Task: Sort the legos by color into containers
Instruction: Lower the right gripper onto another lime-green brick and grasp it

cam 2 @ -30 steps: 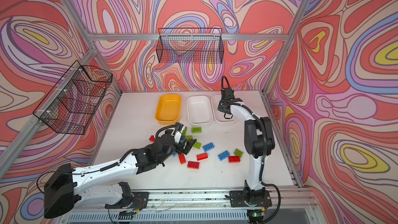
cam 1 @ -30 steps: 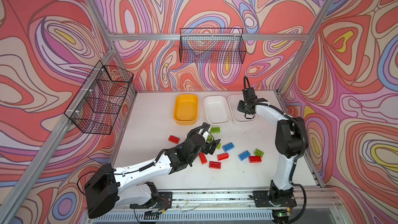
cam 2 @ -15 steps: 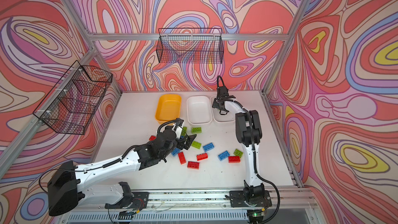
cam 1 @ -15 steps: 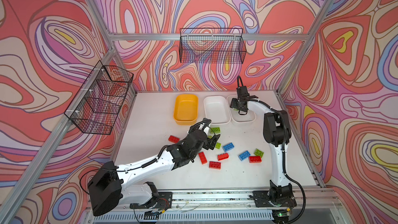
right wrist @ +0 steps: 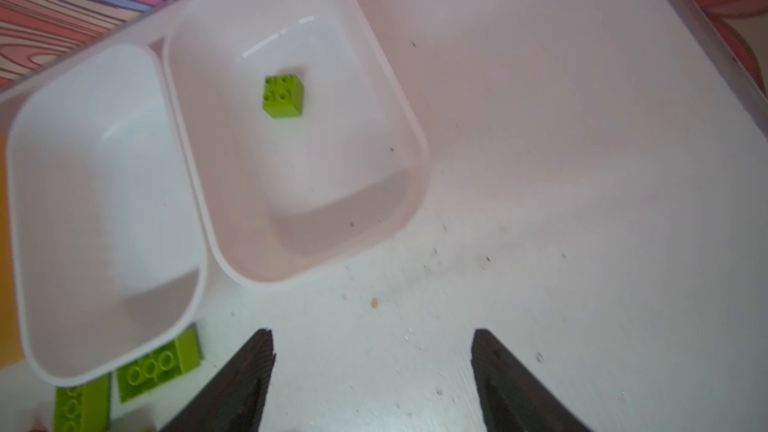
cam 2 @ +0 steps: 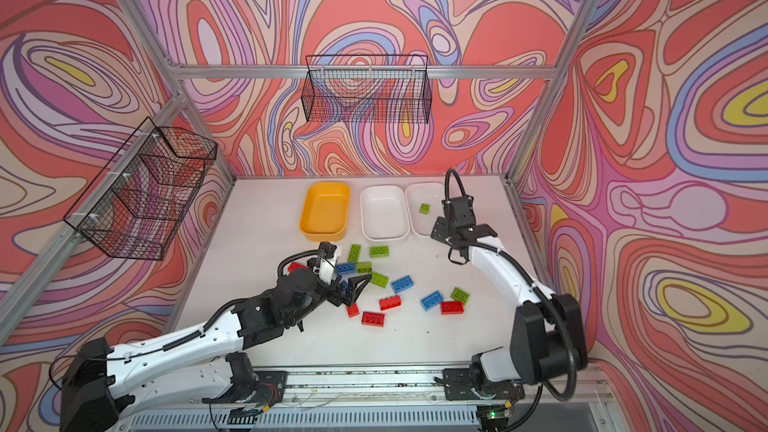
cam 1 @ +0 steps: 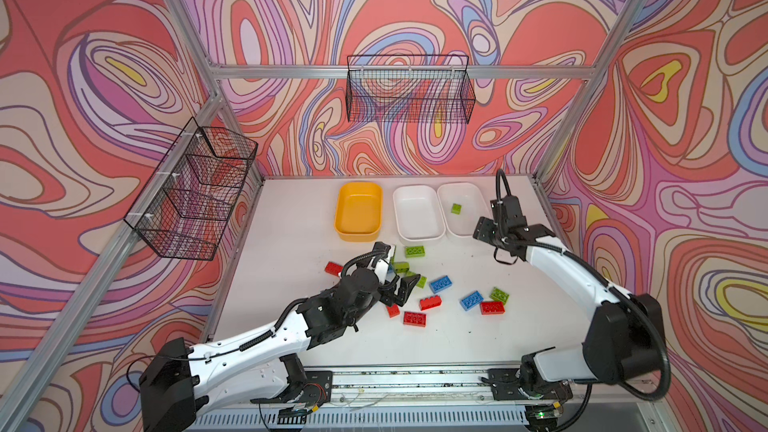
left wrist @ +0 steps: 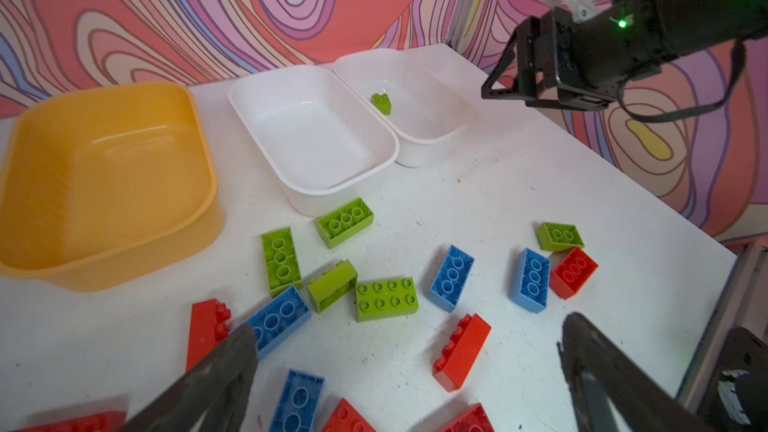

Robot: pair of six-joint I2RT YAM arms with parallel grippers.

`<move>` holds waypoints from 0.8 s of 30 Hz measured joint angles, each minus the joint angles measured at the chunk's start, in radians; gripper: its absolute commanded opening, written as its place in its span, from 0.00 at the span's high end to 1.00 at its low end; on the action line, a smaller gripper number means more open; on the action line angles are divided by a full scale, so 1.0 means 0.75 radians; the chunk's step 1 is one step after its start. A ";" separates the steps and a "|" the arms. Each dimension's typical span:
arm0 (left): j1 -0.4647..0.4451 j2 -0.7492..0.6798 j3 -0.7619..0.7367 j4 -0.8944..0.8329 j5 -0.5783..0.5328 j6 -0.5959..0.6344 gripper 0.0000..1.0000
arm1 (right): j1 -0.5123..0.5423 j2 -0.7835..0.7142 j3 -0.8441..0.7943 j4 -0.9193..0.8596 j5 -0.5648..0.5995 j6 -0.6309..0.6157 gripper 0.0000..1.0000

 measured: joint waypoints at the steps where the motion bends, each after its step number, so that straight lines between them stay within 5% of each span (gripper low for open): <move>1: -0.005 0.002 -0.017 0.005 0.014 -0.012 0.00 | 0.002 -0.066 -0.081 -0.040 0.007 0.025 0.20; 9: -0.020 0.043 -0.046 0.096 0.101 -0.047 0.00 | 0.022 -0.327 -0.379 -0.219 -0.001 0.204 0.19; 24: -0.020 0.077 -0.066 0.158 0.128 -0.047 0.00 | 0.035 -0.185 -0.473 -0.200 -0.019 0.337 0.19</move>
